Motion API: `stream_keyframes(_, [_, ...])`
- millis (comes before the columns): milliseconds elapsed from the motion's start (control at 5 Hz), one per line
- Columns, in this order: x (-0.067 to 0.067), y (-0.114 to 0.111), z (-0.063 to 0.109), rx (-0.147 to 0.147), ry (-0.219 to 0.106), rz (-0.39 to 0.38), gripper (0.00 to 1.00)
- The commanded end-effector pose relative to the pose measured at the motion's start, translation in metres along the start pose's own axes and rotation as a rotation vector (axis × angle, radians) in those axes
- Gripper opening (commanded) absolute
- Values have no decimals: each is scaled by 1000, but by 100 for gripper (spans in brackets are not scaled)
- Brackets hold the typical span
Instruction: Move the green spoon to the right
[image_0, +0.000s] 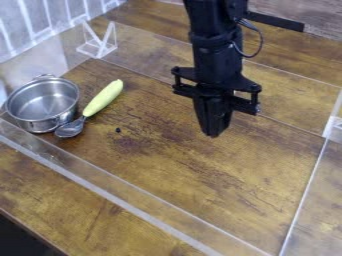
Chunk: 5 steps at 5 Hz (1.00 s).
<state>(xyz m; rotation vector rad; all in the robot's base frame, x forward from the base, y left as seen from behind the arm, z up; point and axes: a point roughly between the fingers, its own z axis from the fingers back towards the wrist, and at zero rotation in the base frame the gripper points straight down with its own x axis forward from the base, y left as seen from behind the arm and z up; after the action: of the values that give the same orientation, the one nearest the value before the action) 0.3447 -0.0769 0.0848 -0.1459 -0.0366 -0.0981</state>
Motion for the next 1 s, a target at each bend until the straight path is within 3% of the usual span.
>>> stream_keyframes(0, [13,-9,5,3,-61,11,0])
stream_keyframes(400, [25,-16,-21,-10,-54,81,0])
stream_keyframes(600, [30,-17,-31,-11,-43,123,100])
stream_keyframes(800, [30,-11,-39,-11,-26,89,100])
